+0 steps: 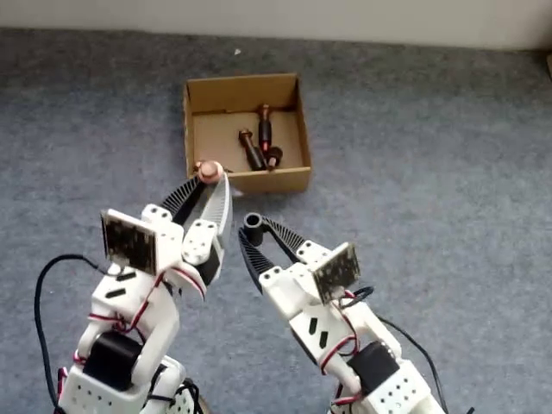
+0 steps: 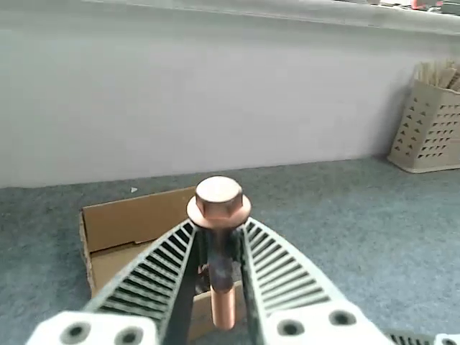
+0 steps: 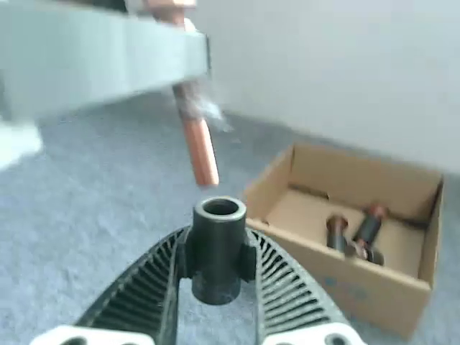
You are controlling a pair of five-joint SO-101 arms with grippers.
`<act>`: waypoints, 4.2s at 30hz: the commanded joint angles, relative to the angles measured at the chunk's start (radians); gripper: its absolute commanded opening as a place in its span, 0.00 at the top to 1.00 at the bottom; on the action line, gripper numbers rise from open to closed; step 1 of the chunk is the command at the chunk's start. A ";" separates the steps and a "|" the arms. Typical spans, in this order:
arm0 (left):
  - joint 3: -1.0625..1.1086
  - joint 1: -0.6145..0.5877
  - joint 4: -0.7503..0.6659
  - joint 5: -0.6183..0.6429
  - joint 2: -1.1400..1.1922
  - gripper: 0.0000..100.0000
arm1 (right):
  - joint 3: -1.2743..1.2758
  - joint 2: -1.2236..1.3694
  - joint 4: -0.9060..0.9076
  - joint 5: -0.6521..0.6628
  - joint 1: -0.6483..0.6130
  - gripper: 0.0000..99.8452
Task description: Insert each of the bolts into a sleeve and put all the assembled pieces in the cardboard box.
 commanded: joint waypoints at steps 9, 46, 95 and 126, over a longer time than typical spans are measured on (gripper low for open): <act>0.010 0.108 0.003 0.008 -0.206 1.00 | 0.147 -0.070 0.053 0.025 -0.047 0.99; 0.087 0.185 0.167 -0.160 -0.203 0.91 | 0.147 -0.070 0.050 0.129 0.018 0.99; 0.073 -0.186 0.250 -0.166 -0.203 0.92 | 0.128 -0.070 0.048 0.127 0.220 0.99; 0.274 -0.191 0.017 -0.256 -0.203 0.92 | -0.914 1.535 -0.573 0.129 0.363 0.99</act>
